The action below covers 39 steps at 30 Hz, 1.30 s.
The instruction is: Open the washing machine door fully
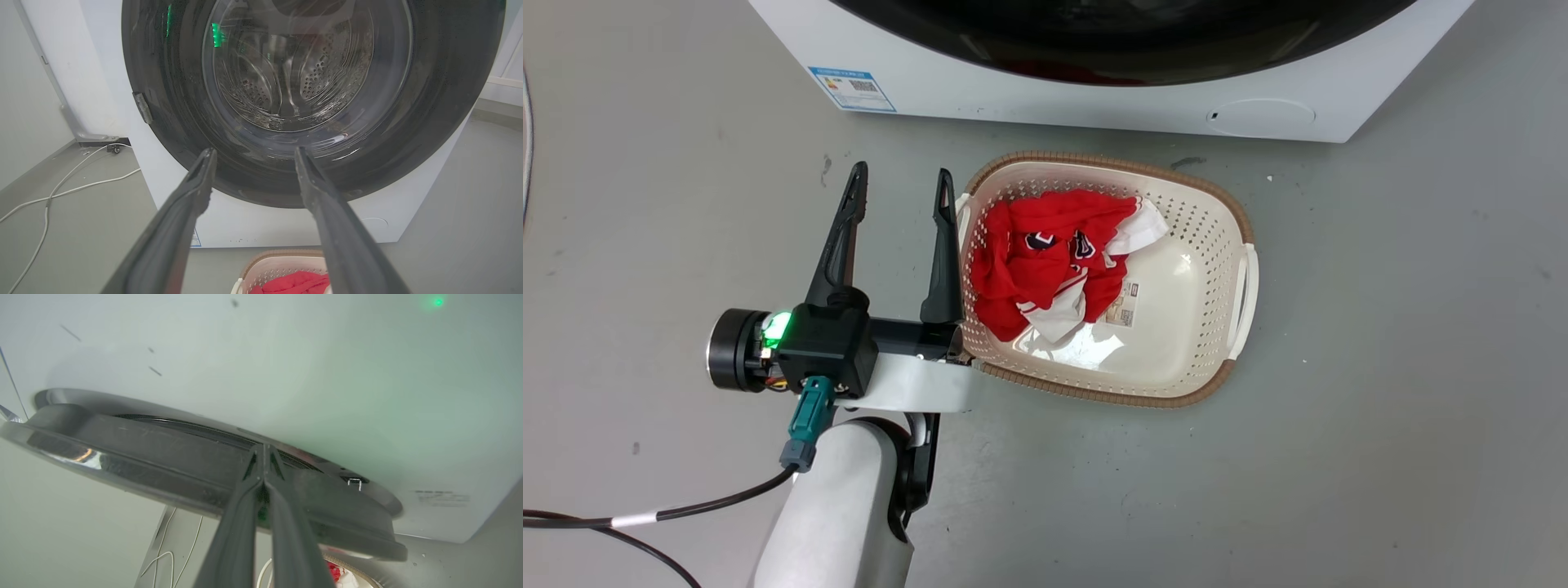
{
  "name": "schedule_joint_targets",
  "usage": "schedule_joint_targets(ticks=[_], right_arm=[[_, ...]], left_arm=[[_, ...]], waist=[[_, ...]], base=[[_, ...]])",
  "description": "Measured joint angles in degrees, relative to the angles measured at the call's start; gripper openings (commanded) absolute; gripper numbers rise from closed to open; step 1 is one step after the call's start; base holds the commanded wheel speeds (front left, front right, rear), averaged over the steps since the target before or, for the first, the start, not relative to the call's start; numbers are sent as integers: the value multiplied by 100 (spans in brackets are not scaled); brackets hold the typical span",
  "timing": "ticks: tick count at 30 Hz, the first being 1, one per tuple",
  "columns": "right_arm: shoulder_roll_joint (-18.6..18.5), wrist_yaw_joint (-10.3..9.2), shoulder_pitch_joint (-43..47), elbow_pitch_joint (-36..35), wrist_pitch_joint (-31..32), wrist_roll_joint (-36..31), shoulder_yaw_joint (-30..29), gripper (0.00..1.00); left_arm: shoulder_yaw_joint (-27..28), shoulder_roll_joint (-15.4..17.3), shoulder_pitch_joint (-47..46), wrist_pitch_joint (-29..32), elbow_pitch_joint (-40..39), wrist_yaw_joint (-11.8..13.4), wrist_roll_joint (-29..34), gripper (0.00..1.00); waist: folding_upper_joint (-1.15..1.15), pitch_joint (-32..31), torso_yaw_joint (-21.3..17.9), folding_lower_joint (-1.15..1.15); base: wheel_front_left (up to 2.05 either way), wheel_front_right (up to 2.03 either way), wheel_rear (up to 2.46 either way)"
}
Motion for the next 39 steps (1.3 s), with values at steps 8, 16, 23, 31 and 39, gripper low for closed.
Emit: schedule_joint_targets(ticks=[8, 16, 23, 31, 39], right_arm=[[30, 0, -54, -107, 199, -185, -102, 0], [108, 0, -102, -332, 1033, -31, -269, 0], [115, 0, 132, -579, 1744, 245, -397, 0], [240, 0, 494, -892, 2672, 641, -581, 0], [612, 0, 1032, -1228, 3462, 896, -678, 0]], left_arm=[[-60, 0, -79, 0, 7, 52, -14, 100], [-127, 0, -165, 0, 30, 101, -44, 100], [-118, 0, -170, 0, 44, 104, -83, 100], [-116, -1, -170, 0, 104, 101, -85, 100], [-77, -1, -151, 0, 144, 51, -83, 100]], waist=[[0, 161, 49, 0], [0, 235, 55, 0], [0, 183, 20, -1], [0, 97, -21, 0], [0, -180, -14, 0]], base=[[0, 0, 0], [0, 0, 0], [0, 0, 0], [0, 0, 0], [0, 0, 0]])
